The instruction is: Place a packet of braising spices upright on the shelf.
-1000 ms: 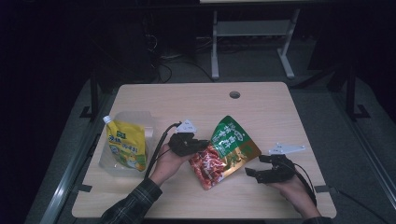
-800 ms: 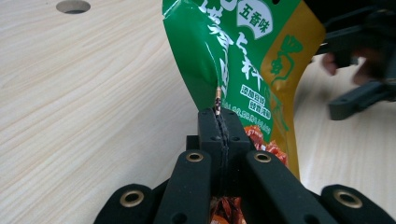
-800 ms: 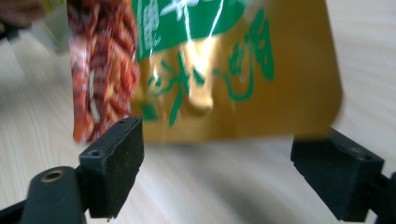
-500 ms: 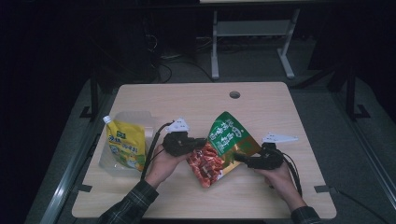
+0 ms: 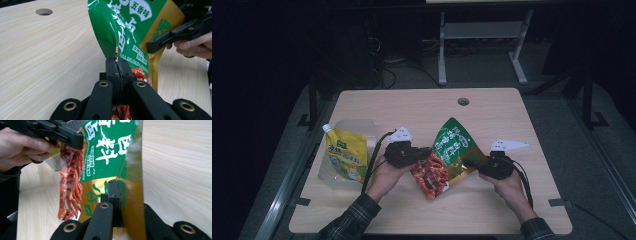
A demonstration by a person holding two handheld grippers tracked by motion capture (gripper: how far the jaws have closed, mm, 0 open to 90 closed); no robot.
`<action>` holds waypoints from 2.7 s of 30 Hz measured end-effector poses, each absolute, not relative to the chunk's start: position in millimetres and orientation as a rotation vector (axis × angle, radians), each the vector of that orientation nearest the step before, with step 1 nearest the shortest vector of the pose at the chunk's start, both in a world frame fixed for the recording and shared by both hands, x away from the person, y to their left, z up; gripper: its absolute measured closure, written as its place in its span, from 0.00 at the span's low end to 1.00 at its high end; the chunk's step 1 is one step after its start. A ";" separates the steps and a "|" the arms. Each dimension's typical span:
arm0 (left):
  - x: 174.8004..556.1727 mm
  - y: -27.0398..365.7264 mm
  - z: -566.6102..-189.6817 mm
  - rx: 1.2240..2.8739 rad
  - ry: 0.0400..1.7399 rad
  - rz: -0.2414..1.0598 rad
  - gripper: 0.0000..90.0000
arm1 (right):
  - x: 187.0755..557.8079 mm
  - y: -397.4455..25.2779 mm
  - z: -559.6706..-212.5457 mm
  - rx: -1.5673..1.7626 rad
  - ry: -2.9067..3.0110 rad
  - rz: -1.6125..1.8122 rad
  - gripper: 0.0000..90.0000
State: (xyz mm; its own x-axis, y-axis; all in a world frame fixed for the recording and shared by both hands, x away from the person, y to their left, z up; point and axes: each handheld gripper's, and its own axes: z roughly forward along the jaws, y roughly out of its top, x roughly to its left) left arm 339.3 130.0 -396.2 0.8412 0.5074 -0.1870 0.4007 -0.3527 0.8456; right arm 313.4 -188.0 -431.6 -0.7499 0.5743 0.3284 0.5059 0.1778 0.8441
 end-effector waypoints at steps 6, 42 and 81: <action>336.1 134.9 -395.3 2.022 0.703 0.157 0.84 | 311.5 -191.8 -414.6 0.995 2.400 1.634 1.00; 243.2 158.9 -423.6 2.186 0.568 0.064 0.27 | 350.2 -130.3 -329.7 0.827 2.463 1.592 1.00; 238.0 148.5 -434.7 2.242 0.487 0.010 0.26 | 448.6 70.1 -271.7 0.353 2.686 1.540 1.00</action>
